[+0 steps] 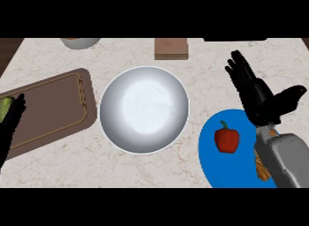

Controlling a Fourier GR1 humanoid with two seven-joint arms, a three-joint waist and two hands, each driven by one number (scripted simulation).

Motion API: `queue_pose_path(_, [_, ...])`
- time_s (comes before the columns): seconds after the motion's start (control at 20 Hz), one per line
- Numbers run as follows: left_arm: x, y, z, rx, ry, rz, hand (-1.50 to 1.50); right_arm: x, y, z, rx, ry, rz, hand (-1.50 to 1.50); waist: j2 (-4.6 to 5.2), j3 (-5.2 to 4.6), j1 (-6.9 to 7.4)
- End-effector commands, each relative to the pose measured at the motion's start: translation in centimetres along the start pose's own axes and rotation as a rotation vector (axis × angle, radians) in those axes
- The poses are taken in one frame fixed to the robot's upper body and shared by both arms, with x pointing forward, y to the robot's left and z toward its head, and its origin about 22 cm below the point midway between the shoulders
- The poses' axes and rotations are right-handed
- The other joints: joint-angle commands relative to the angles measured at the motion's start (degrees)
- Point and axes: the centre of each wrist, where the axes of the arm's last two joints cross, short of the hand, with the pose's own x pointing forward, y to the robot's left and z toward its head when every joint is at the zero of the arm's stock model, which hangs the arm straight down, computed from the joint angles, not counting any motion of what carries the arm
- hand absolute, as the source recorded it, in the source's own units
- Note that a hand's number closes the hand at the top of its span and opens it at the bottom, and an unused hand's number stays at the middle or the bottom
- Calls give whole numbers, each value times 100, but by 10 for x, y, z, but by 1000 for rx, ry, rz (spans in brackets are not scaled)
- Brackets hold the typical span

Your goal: Pick the croissant from the plate and place it in the bowl

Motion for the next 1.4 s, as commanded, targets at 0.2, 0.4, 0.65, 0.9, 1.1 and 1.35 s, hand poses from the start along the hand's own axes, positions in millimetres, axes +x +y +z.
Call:
queue_pose_path(0.2, [57, -13, -27, 111, -131, 116, 0, -6, -105, 47, 227, -188, -214, 150, -58, -38, -280])
queue_pose_path(0.4, [63, -30, -22, 87, -111, 193, 0, -27, -199, 97, -330, -132, 4, -150, -12, -38, -289])
queue_pose_path(0.65, [91, -52, -31, 54, -128, 195, 0, -44, -235, 151, -11, -319, -23, -150, -13, -53, -165])
queue_pose_path(0.9, [108, -60, -37, 58, -118, 201, 0, 1, -276, 165, 133, -235, 266, -150, -28, -80, -57])
queue_pose_path(1.1, [123, -59, -31, 32, -132, 203, 0, 27, -276, 139, 206, -156, 458, -150, -40, -88, 92])
queue_pose_path(1.35, [132, -68, -36, 41, -128, 196, 0, 41, -250, 122, 331, -41, 674, -150, -52, -98, 34])
